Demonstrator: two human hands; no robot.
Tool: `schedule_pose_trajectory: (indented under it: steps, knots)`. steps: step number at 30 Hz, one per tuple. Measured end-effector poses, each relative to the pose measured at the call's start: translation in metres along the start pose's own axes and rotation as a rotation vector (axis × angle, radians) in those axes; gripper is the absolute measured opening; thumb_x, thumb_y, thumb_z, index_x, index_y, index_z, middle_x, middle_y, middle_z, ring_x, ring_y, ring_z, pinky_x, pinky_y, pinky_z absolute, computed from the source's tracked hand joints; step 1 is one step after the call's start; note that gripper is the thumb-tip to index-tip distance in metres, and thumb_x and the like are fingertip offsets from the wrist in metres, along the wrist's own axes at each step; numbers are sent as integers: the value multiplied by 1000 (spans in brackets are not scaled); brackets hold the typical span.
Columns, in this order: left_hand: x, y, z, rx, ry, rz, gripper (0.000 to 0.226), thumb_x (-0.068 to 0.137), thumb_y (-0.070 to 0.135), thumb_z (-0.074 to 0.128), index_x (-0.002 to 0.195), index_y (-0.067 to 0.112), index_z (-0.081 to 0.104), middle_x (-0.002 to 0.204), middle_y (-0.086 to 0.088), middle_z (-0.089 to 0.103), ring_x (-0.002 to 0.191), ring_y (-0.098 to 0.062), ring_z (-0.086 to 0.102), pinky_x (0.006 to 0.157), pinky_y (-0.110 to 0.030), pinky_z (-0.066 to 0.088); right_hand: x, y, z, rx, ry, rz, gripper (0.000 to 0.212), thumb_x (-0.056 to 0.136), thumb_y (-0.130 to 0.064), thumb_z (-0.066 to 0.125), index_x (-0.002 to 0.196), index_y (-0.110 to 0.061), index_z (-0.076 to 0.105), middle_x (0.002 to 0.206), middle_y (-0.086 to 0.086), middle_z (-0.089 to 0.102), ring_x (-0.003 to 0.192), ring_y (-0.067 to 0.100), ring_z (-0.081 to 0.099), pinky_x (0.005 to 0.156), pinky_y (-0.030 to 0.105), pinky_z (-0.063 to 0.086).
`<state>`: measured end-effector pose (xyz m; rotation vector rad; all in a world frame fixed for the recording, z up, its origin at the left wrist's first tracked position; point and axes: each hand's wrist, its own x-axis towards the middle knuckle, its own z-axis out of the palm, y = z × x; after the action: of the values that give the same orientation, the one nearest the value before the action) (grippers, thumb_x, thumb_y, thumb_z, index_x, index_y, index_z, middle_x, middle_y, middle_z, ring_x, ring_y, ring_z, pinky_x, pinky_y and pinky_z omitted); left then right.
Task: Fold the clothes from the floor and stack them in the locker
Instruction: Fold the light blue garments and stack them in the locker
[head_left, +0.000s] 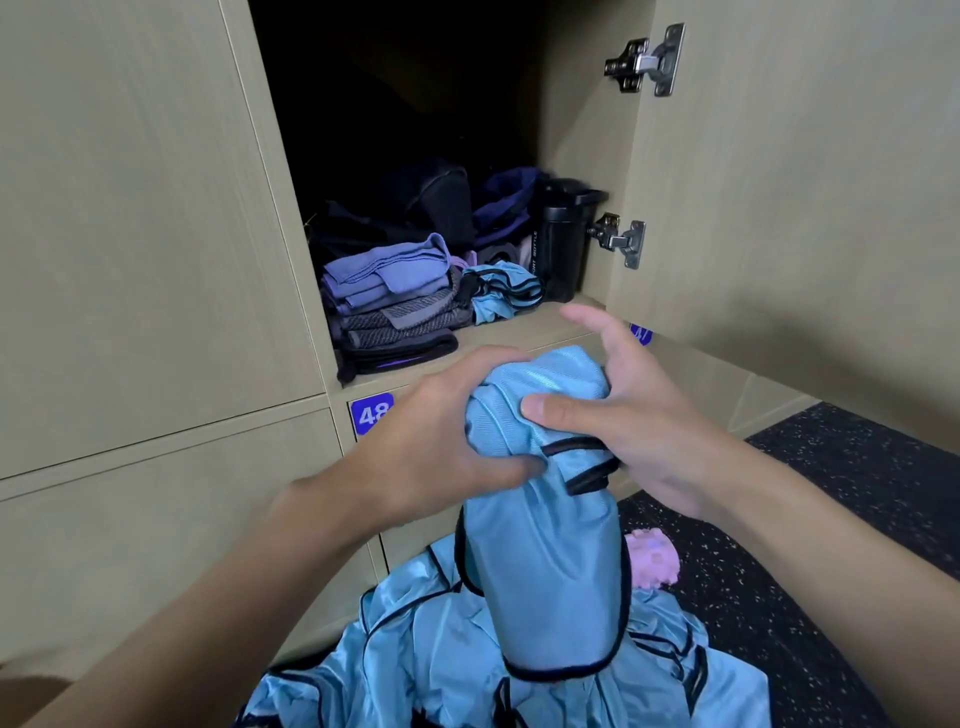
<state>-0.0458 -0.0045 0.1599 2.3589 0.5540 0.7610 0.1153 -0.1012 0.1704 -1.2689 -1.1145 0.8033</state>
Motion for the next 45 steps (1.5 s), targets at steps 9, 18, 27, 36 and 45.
schedule_pose_trajectory:
  steps: [9,18,27,36,45]
  knots:
    - [7,10,-5,-425,247,-169,50,68,1,87,108,23,66,95,6,74,81,-4,69,71,-22,57,0,-5,-7,-139,-92,-24,110,56,-31,87,146,-50,26,109,-30,64,104,-6,63,80,11,50]
    - [7,18,-6,-849,350,-368,51,77,0,79,115,22,54,102,-16,68,68,-20,68,52,-28,53,-5,-11,1,-169,-187,-95,102,63,-23,84,145,-50,29,117,-41,57,114,-11,57,92,13,48]
    - [2,10,-18,-250,74,-94,76,61,60,79,131,47,52,147,24,38,136,9,37,112,-26,38,-4,-10,-3,-49,-131,-36,69,71,10,78,126,-25,57,114,-4,73,105,14,70,88,32,58]
    - [-6,12,-20,-41,-72,-37,113,62,30,94,149,48,24,143,28,36,131,6,42,106,-21,43,-5,-13,-6,84,-183,73,58,67,6,78,118,-15,62,105,8,75,96,26,73,78,38,61]
    - [-8,9,-14,-69,147,45,80,65,14,85,131,40,47,104,20,63,87,-7,65,75,-21,53,-4,-12,-11,120,-243,86,70,67,-4,77,131,-20,54,116,5,73,106,24,70,89,39,58]
